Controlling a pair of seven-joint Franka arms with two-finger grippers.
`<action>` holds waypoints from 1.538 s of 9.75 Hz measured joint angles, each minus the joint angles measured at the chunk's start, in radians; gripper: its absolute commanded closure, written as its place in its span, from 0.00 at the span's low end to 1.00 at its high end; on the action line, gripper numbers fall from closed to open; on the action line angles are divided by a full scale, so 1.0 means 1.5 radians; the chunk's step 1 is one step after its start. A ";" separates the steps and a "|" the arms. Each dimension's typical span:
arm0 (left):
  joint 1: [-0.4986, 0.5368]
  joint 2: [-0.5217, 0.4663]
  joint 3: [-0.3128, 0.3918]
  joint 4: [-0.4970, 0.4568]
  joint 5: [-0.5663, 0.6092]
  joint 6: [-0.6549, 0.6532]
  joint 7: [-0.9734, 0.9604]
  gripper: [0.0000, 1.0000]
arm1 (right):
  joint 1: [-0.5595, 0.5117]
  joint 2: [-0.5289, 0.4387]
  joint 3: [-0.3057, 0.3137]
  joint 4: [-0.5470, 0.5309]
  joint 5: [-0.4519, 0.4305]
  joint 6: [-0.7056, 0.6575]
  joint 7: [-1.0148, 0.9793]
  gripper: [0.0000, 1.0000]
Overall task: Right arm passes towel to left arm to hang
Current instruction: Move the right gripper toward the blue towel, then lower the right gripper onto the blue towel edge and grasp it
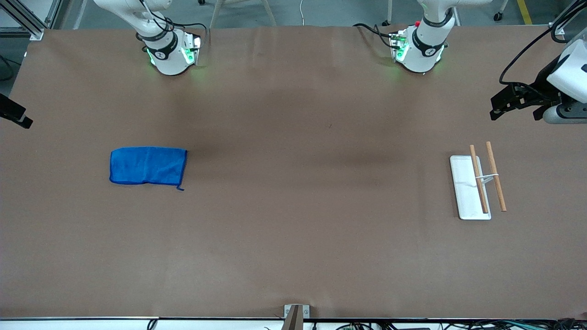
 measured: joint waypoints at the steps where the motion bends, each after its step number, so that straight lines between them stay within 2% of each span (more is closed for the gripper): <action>1: 0.000 0.001 0.000 0.000 0.000 0.000 0.000 0.00 | 0.000 0.000 0.000 0.000 0.000 0.000 0.000 0.00; 7: 0.000 0.004 0.000 0.000 0.000 0.000 0.000 0.00 | 0.001 0.000 0.001 -0.002 0.000 -0.008 0.000 0.00; 9: 0.000 0.004 0.000 0.000 0.000 0.000 0.000 0.00 | 0.002 0.000 0.003 -0.030 0.000 -0.007 0.000 0.00; 11: 0.000 0.005 0.000 0.000 0.000 0.000 0.000 0.00 | 0.006 0.002 0.014 -0.133 0.000 0.067 0.000 0.00; 13: 0.000 0.005 0.000 0.000 0.000 0.000 0.000 0.00 | 0.008 0.010 0.017 -0.282 0.000 0.179 -0.001 0.00; 15: 0.001 0.008 0.000 0.000 0.000 0.000 0.000 0.00 | 0.009 0.017 0.017 -0.426 0.000 0.345 -0.019 0.00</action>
